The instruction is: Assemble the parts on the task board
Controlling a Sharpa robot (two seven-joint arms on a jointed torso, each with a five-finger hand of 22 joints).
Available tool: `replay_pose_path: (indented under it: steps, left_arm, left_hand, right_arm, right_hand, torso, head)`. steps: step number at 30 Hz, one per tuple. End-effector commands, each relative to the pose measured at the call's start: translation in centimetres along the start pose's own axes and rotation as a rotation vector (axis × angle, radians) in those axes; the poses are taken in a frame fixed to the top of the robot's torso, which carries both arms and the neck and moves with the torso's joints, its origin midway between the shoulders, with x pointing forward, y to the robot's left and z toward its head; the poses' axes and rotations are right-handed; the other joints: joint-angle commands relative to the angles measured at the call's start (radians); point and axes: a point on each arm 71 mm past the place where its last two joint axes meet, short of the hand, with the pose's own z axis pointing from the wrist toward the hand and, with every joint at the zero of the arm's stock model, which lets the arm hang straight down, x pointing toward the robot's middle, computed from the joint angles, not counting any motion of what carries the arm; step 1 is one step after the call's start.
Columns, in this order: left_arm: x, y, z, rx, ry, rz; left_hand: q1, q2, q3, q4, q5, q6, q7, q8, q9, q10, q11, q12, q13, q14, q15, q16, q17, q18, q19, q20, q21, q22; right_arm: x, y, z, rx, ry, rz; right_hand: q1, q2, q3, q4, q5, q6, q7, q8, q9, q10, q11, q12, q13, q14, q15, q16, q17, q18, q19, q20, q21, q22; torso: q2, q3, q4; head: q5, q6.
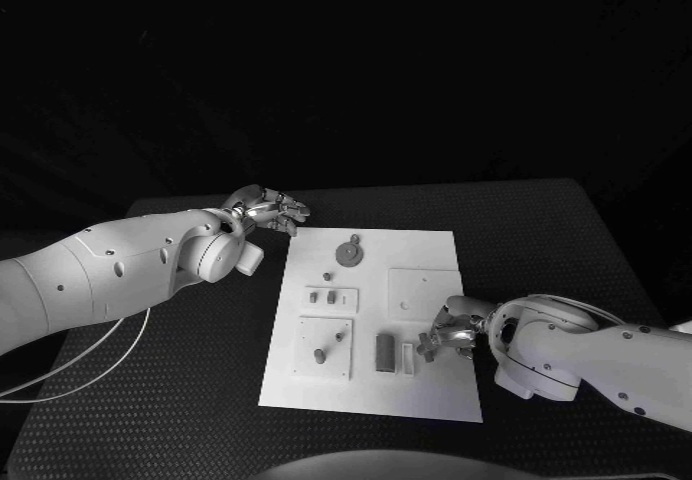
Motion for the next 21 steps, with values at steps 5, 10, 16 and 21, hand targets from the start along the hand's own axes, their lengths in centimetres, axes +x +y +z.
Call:
replay_pose_path:
  steps: [5,10,16,21]
  left_arm:
    - [0.3,-0.2,0.0,0.007,0.016,-0.005]
    - [0.3,-0.2,0.0,0.008,0.019,-0.005]
    - [0.3,-0.2,0.0,0.007,0.018,-0.005]
    - [0.3,-0.2,0.0,0.007,0.015,-0.004]
  left_hand:
    - [-0.01,-0.001,0.0,0.005,0.004,-0.002,0.003,0.006,-0.001,-0.008,-0.001,0.002,0.0,0.0,0.006,-0.006,0.001,0.016,-0.004,0.0,-0.005,0.001]
    - [-0.009,-0.001,0.0,0.005,0.004,-0.002,0.003,0.006,-0.001,-0.008,-0.001,0.002,0.0,0.0,0.006,-0.006,0.002,0.016,-0.004,0.0,-0.005,0.001]
    - [-0.009,-0.001,0.0,0.005,0.004,0.001,0.002,0.007,0.0,-0.009,-0.001,0.002,0.0,0.0,0.006,-0.007,0.002,0.016,-0.004,0.0,-0.005,0.002]
    - [-0.009,-0.001,0.0,0.005,0.004,0.001,0.002,0.008,0.0,-0.009,-0.001,0.002,0.0,0.0,0.006,-0.007,0.002,0.016,-0.004,0.0,-0.005,0.002]
  right_arm:
    - [0.6,0.3,0.1,0.013,0.037,0.072]
    - [1.0,0.4,0.3,0.015,0.061,0.076]
    - [1.6,0.6,0.6,0.016,0.069,0.086]
    - [1.9,0.7,0.8,0.011,0.077,0.089]
  right_hand:
    - [0.034,0.027,-0.006,0.0,0.005,-0.005,0.01,0.001,0.001,0.013,-0.007,-0.005,0.001,0.002,-0.002,-0.002,-0.002,0.015,0.007,-0.002,0.003,0.003]
    - [0.033,0.026,-0.006,0.0,0.005,-0.005,0.01,0.001,0.001,0.013,-0.007,-0.005,0.001,0.003,-0.002,-0.002,-0.001,0.015,0.007,-0.002,0.003,0.003]
    - [0.032,0.028,-0.006,0.0,0.005,-0.005,0.01,0.001,0.001,0.013,-0.007,-0.005,0.002,0.003,-0.003,-0.003,-0.002,0.015,0.007,-0.002,0.002,0.003]
    - [0.031,0.029,-0.007,0.0,0.005,-0.004,0.01,0.001,0.001,0.014,-0.007,-0.006,0.002,0.003,-0.003,-0.003,-0.001,0.015,0.007,-0.002,0.002,0.003]
  torso:
    - [0.0,0.0001,0.0007]
    - [0.0,0.0001,0.001]
    - [0.0,0.0009,0.0011]
    - [0.0,0.001,0.0007]
  head:
    - [-0.003,0.0]
    - [-0.003,-0.002]
    - [-0.001,-0.005]
    - [0.003,-0.004]
